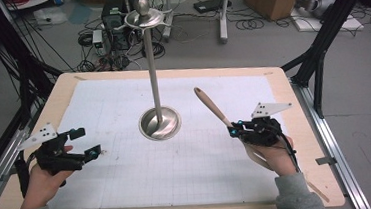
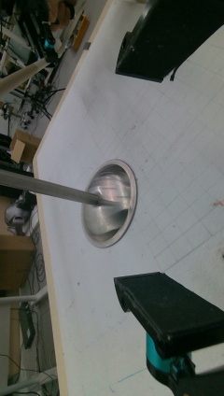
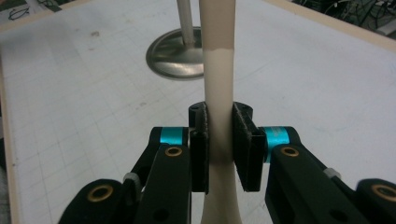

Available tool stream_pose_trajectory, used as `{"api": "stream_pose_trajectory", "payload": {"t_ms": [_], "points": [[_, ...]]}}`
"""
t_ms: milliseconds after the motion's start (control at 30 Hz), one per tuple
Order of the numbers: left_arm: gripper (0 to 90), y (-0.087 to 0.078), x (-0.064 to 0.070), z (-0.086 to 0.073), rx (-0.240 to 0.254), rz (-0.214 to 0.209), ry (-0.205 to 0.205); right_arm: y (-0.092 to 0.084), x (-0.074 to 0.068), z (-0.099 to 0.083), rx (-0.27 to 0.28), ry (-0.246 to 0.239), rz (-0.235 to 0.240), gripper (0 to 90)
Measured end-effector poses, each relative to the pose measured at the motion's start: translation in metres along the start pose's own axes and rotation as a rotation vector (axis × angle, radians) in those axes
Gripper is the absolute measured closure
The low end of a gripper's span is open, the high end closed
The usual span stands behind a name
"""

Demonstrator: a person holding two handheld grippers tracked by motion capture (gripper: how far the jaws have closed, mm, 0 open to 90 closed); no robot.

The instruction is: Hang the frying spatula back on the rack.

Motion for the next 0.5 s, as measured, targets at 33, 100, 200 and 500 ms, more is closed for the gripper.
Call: {"api": "stream_pose_trajectory", "payload": {"t_ms": [33,100,200,500], "points": [[2.0,0.000,0.000,0.000,0.001,0.000,-0.002,-0.001,-0.001,0.004,0.006,-0.006,0.003,78.4],[2.0,0.000,0.000,0.000,0.000,-0.002,-0.001,-0.004,-0.003,0.011,0.007,-0.015,0.008,78.4],[2.0,-0.001,0.000,0.000,0.001,-0.002,0.002,-0.007,-0.006,0.021,0.017,-0.026,0.013,78.4],[2.0,-0.002,0.000,0.002,0.013,-0.004,-0.003,-0.015,-0.011,0.049,0.052,-0.046,0.041,78.4]]}}
Point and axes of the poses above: each handheld gripper's, and its own axes: y roughly forward along the jaws, z roughly out of its top, x roughly to its right, the point moved 8 cm from there along y, roughly forward along the jaws, and after that the axes turned 2 degrees about z, right-handed, at the moved point
